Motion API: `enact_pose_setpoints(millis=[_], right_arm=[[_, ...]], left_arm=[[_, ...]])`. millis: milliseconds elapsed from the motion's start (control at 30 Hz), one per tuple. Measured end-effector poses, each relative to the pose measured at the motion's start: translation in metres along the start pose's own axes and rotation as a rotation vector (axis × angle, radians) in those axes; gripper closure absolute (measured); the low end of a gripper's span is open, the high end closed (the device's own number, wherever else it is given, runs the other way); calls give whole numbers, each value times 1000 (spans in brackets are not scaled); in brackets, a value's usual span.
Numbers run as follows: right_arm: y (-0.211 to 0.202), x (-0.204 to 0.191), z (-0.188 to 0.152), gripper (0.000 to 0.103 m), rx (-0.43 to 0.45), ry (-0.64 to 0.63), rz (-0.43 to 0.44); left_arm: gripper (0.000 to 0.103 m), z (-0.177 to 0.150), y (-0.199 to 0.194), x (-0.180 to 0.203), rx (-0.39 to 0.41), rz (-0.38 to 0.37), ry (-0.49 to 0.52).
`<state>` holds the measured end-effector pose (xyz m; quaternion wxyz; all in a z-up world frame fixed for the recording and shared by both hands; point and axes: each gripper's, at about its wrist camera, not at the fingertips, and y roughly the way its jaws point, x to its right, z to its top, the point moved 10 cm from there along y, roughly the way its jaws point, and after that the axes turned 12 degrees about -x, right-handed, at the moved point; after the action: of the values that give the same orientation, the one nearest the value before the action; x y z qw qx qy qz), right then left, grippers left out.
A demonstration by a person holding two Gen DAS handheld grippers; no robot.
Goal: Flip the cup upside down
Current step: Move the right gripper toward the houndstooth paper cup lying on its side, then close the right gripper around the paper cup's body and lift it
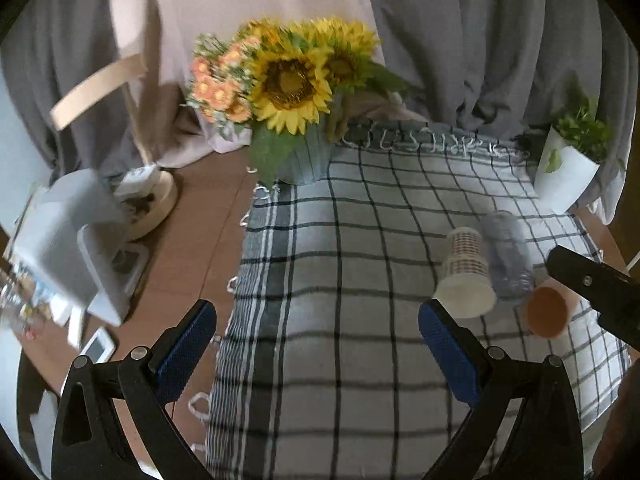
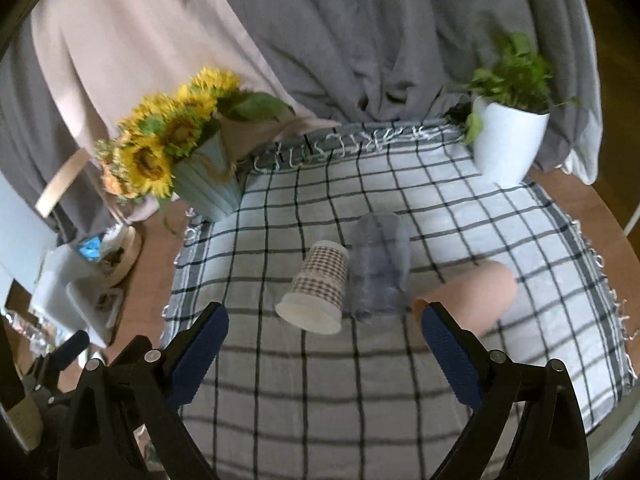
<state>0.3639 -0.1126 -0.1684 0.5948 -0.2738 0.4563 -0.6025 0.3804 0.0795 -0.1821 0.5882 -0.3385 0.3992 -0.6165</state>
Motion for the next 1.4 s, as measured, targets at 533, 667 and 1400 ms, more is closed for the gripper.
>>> enact_pose_setpoints(millis=[533, 667, 1400], right_arm=[[107, -17, 35, 20, -215, 33, -28], [126, -17, 33, 21, -256, 54, -25], [140, -27, 12, 41, -315, -41, -106]], left_arm=[[0, 32, 86, -8, -157, -81, 51], [0, 33, 95, -7, -167, -94, 62], [0, 1, 105, -22, -246, -73, 16]])
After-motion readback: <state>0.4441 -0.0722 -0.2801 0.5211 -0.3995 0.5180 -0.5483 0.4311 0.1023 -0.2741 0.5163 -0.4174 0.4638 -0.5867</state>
